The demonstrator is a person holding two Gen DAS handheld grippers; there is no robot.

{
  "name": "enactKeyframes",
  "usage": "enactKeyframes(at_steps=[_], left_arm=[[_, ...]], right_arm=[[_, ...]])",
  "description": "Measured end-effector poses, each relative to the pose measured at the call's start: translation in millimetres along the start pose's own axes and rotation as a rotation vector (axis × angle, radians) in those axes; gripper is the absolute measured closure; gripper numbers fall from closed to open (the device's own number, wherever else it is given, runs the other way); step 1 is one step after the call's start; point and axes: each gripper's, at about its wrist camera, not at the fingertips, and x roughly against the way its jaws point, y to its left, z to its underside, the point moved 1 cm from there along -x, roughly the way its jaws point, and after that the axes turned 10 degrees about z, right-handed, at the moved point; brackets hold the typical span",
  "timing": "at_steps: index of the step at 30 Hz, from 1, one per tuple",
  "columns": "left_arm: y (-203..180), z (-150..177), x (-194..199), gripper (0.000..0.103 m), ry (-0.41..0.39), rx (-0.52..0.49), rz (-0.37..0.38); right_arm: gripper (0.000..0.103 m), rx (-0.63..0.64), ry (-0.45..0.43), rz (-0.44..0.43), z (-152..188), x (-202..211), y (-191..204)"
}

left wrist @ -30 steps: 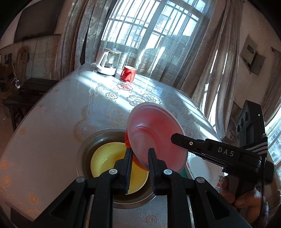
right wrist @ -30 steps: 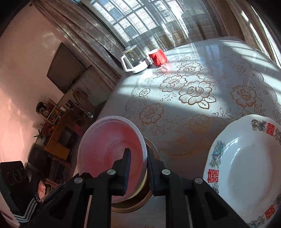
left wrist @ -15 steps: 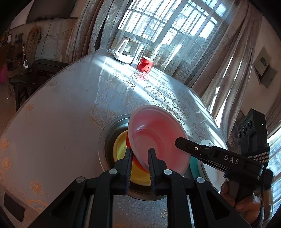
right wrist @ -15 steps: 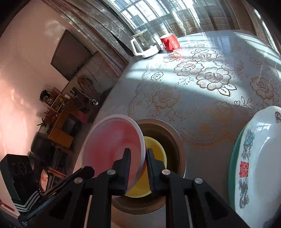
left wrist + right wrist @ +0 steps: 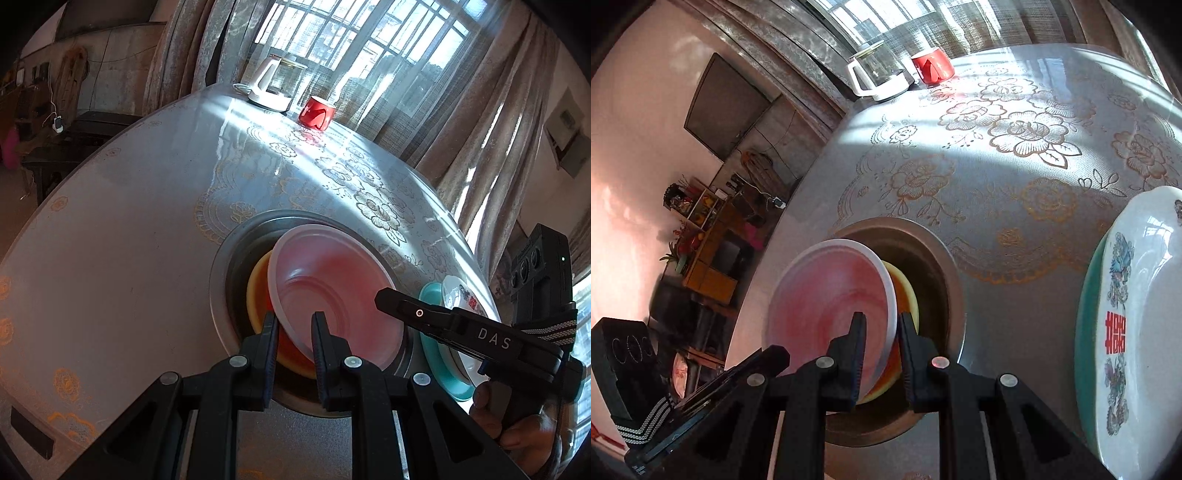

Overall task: Organize plates and bowls
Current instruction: 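Lower the red bowl into the basin onto the yellow bowl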

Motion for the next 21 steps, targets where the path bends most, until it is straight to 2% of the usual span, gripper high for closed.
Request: enactKeyframes(at_steps=[11,16,21], left_arm=[[7,2,-3,0.083,0.001,0.001,-0.053],[3,0,5,0.081,-0.041,-0.042,-0.047],[-3,1,2,0.084,-0.045,-0.121,-0.104]], right_arm=[[0.083,0.029,-0.018,0.041,3,1,0],[0.083,0.057,-0.039,0.073,4,3,2],[0.083,0.097,-0.054,0.102,5,3,4]])
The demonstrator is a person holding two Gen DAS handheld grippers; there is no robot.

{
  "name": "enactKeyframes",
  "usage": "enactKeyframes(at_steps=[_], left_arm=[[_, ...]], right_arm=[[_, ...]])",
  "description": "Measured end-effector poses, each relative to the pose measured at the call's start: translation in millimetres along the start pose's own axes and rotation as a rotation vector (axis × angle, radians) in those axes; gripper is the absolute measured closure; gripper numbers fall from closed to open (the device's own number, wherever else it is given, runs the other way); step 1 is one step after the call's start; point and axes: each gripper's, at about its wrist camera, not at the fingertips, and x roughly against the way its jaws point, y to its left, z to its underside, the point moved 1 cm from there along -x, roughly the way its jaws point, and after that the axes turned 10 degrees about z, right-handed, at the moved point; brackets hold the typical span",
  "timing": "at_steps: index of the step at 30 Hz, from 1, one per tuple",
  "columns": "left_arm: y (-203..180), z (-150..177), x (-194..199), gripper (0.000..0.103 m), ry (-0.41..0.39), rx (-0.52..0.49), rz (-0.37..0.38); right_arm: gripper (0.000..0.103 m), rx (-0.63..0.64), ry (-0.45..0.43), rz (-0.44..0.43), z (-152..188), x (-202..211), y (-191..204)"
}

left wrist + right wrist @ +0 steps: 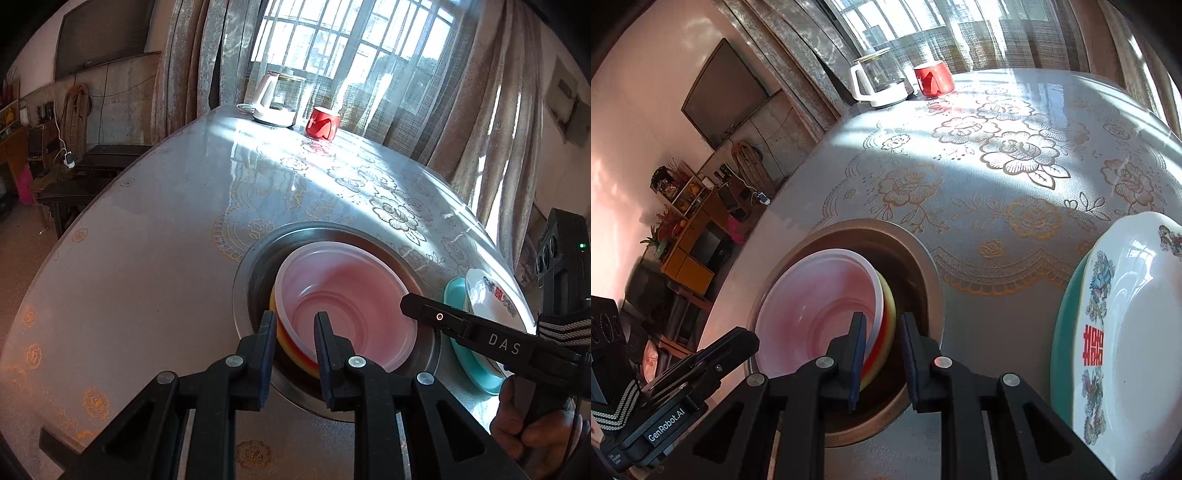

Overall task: Organize plates and bowls
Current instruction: 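Lower the red bowl into the basin onto the yellow bowl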

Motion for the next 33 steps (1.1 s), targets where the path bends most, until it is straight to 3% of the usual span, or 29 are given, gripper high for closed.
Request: enactKeyframes(at_steps=[17,33], left_arm=[[1,3,-14,0.085,0.029,0.013,0.014],[-2,7,-11,0.081,-0.027,-0.014,-0.054]], right_arm=[[0.09,0.106,-0.036,0.084,1,-2,9],[0.082,0.079,-0.06,0.061,3,0,5]])
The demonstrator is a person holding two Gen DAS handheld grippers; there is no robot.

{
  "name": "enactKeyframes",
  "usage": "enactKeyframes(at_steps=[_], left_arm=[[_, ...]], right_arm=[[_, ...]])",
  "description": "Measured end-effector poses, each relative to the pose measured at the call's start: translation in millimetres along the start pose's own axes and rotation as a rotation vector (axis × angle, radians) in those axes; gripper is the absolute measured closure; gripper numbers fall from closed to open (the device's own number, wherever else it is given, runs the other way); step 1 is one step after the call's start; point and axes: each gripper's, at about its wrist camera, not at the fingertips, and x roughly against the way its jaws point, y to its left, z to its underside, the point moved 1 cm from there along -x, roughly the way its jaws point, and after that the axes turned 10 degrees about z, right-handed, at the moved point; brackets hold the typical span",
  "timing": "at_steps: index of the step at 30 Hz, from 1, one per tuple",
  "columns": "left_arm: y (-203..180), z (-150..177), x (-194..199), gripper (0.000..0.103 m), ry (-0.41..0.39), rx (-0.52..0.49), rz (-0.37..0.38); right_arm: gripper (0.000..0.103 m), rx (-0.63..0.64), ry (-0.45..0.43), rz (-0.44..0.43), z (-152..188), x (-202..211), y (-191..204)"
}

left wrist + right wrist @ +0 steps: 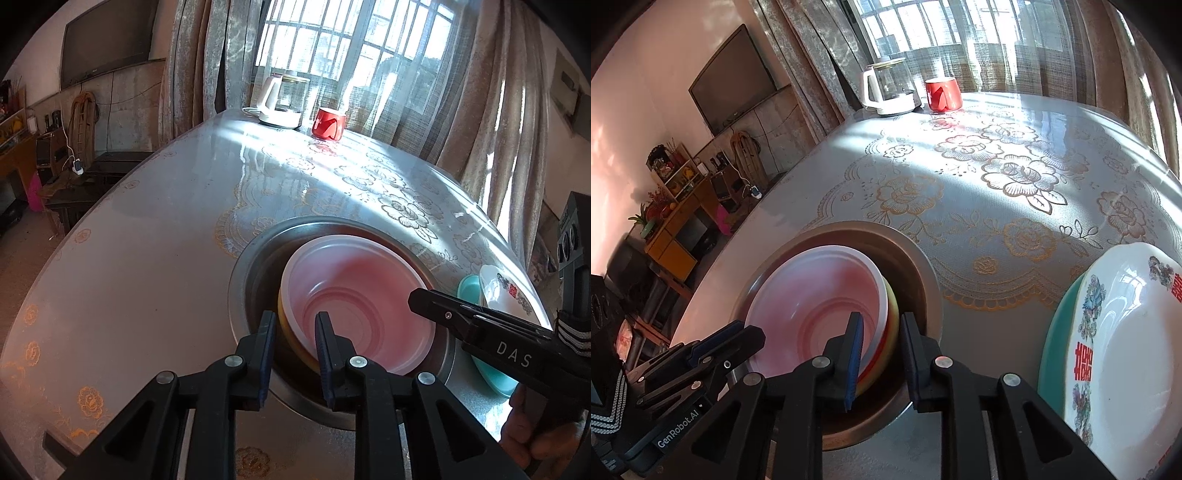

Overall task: Organize plates and bowls
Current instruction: 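Lower the red bowl into the basin onto the yellow bowl, then open the right gripper and release the red bowl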

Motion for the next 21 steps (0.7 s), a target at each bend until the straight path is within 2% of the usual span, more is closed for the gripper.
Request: enactKeyframes(at_steps=[5,10,21], left_arm=[[-1,1,6,0.079,-0.031,-0.019,-0.032],[-1,3,10,0.073,-0.064,-0.033,-0.079],[3,7,15,0.07,-0.075,0.002,-0.054]], right_arm=[[0.081,-0.008,-0.021,-0.007,3,4,-2],[0.074,-0.028,-0.055,-0.023,4,12,-6],[0.067,-0.074,-0.07,-0.022,13,25,-18]])
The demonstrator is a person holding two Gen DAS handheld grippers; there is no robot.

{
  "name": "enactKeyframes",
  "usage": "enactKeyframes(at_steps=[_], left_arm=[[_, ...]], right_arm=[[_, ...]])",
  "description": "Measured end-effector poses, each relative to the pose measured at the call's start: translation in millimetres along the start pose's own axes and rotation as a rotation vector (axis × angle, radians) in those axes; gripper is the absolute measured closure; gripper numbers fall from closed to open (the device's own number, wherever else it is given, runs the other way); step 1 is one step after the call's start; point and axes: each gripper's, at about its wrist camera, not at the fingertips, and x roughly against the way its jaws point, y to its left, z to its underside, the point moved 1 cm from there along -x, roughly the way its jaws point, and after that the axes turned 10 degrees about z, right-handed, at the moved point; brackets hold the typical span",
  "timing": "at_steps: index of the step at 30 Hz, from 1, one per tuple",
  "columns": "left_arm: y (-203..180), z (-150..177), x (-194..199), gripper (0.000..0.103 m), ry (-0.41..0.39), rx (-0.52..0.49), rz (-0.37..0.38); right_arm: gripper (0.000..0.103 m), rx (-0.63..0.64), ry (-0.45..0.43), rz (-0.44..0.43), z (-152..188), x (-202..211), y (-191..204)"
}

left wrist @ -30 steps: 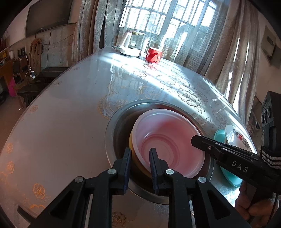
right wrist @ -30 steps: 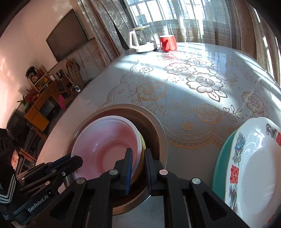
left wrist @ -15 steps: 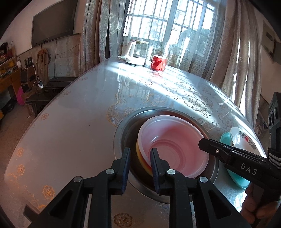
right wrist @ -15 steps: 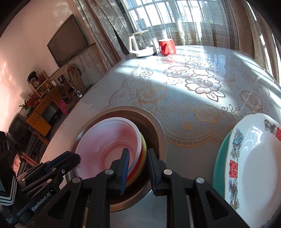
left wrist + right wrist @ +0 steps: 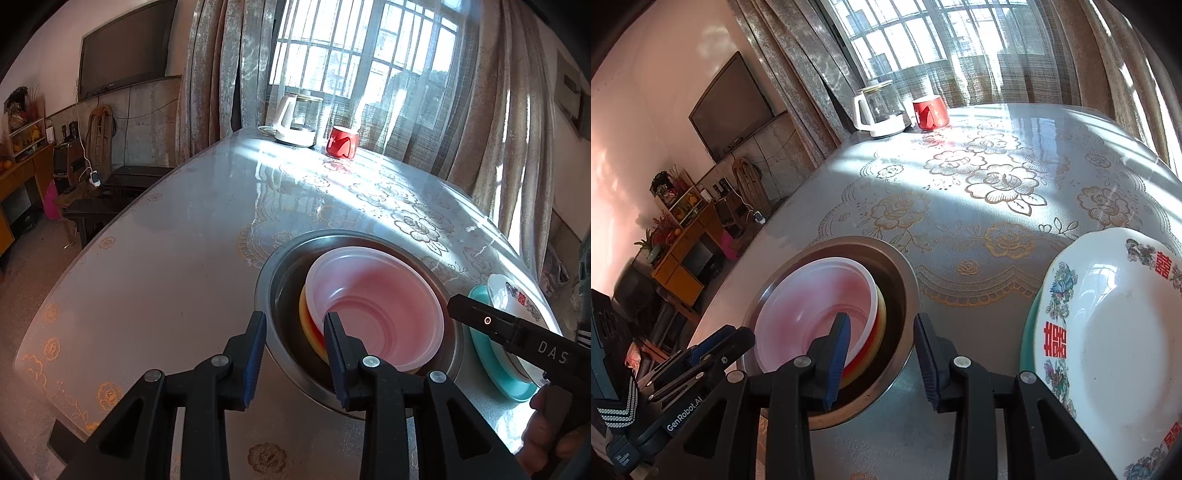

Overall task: Organize plates and bowls
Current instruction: 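Open the right gripper and release the red bowl, then grasp the rim of the steel basin with the right gripper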

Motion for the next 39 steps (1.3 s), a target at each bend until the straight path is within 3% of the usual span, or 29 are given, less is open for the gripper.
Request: enactKeyframes(at_steps=[11,15,22,34,39], left_arm=[[26,5,5,0.069,0.018,0.074,0.028],[34,3,7,0.069,0.025,0.116,0.096],[30,0,1,0.069,0.032,0.088,0.088],[30,-4,-19,0.069,0.077,0.088,0.057],[32,-3,-29,0.071,0.053,0.08,0.056]], right_arm=[[0.066,-0.023,-0.009,0.018,6,8,-14],[0.067,-0.02,0.004,0.015,8,5,-14],[0.077,0.015,0.017,0.029,12,-1,-8],[0.077,0.07,0.031,0.048,12,-7,3],[0.077,0.056,0.033,0.034,14,-12,3]])
